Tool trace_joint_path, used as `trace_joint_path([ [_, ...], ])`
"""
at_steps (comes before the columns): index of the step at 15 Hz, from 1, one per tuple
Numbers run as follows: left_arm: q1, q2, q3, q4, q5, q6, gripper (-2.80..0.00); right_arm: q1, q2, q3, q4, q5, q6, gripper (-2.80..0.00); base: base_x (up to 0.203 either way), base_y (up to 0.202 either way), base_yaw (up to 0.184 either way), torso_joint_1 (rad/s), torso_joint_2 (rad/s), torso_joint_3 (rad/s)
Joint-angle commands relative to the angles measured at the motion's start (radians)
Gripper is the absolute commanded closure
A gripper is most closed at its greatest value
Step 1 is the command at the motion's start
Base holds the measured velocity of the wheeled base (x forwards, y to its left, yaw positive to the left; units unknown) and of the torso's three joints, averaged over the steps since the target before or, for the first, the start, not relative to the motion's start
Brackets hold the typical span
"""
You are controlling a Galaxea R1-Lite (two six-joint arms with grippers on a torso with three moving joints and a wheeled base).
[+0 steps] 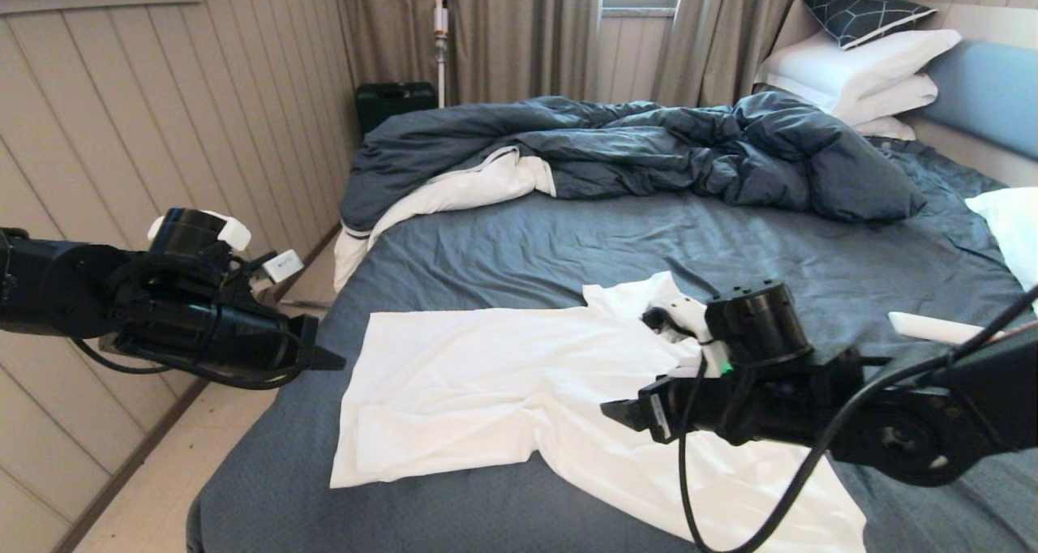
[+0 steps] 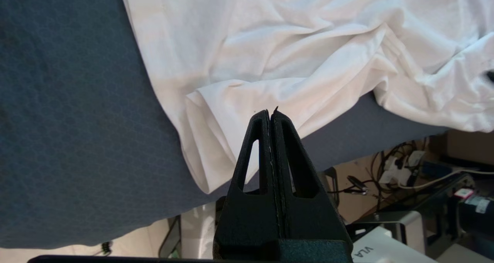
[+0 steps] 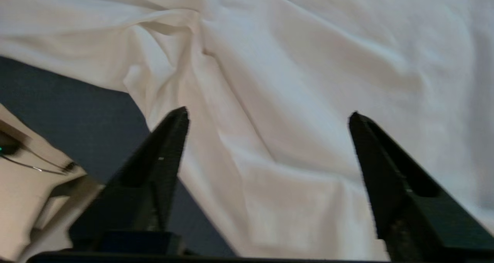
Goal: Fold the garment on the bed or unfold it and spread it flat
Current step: Fold the white T-shirt
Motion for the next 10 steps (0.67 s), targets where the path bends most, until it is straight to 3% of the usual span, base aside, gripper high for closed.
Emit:
trace_joint_path([
  [1, 0.0, -0.005, 0.002, 0.001, 0.0, 0.008, 0.0, -0.022, -0.123, 0.031, 0.031, 0.001, 0.093, 0.0, 0.0, 0.0, 0.0, 0.0, 0.0, 0.0],
  [3, 0.0, -0.008, 0.0, 0.003, 0.017, 0.063, 0.0, -0.053, -0.258, 0.066, 0.096, 0.0, 0.137, 0.0, 0.0, 0.0, 0.0, 0.0, 0.0, 0.0],
  [6, -0.034, 0.009, 0.035, -0.005, 0.184, 0.294, 0.0, -0.158, -0.432, 0.035, 0.365, 0.006, 0.172, 0.0, 0.0, 0.0, 0.0, 0.0, 0.0, 0.0],
  [8, -0.108, 0.015, 0.052, -0.039, 0.266, 0.392, 0.0, -0.186, -0.435, -0.015, 0.39, 0.035, 0.19, 0.0, 0.0, 0.0, 0.0, 0.0, 0.0, 0.0],
  [10, -0.189, 0.044, 0.043, -0.105, 0.344, 0.435, 0.0, -0.242, -0.409, -0.087, 0.392, 0.102, 0.188, 0.0, 0.0, 0.0, 0.0, 0.0, 0.0, 0.0],
])
